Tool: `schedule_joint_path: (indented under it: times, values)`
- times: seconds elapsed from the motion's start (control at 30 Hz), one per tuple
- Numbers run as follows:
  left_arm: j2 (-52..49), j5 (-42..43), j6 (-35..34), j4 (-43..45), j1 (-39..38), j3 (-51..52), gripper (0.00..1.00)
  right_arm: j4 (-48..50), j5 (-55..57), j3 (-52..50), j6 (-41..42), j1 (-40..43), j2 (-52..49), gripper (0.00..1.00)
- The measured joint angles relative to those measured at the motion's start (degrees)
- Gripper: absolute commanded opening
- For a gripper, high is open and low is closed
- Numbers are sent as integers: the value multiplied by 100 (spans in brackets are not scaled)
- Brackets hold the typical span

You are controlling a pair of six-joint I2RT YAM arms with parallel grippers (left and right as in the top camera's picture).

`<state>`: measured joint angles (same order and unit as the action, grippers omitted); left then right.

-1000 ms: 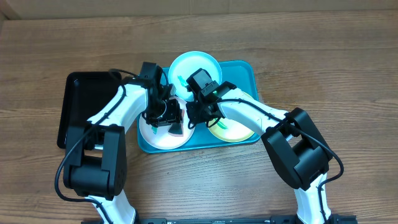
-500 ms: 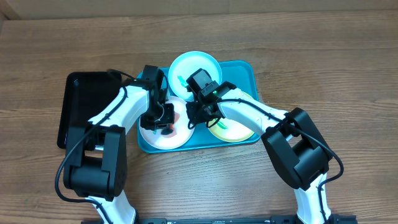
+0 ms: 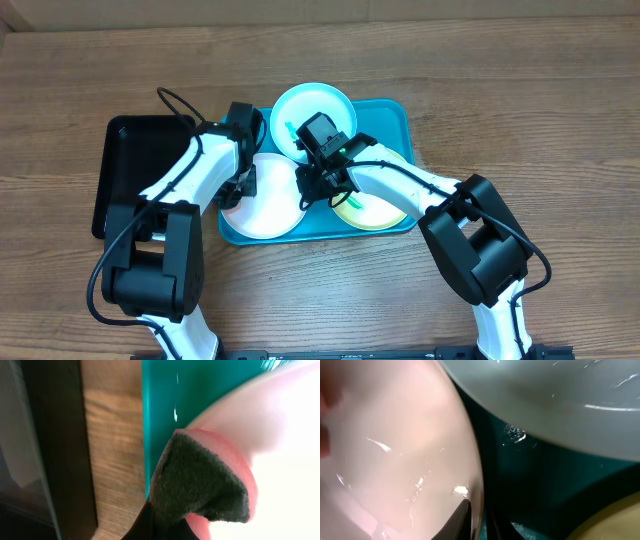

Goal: Clean dirty plates on tray and stack at the side
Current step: 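Scrub the white plate with the sponge while the right gripper holds it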

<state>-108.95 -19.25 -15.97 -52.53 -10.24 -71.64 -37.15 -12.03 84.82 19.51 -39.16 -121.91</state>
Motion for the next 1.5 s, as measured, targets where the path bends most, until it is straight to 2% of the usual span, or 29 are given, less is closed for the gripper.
schedule_joint_path:
  times: [0.13,0.4,0.7,0.8,0.9,1.2,1.37,1.5]
  values:
    - [-9,529,-39,162,55,-442,4,-28,37,0,-2,13,0,13]
    - [-11,2717,-197,942,63,-597,4,-35,48,0,-2,15,0,13]
    - [-11,3331,-326,1311,-149,-55,4,-22,50,0,-4,17,0,13]
    - [-11,3150,-343,1327,-151,140,4,-20,48,0,-2,17,0,13]
    - [-11,2555,-345,1209,-153,221,4,-26,50,0,-4,17,0,13]
    - [-9,-24,-339,728,-96,229,4,-35,46,0,0,15,0,13]
    - [-9,-398,-363,378,-103,42,4,13,-4,4,9,4,-2,4]
    - [-2,-688,-540,-13,-79,-555,4,-39,42,37,48,22,-2,4]
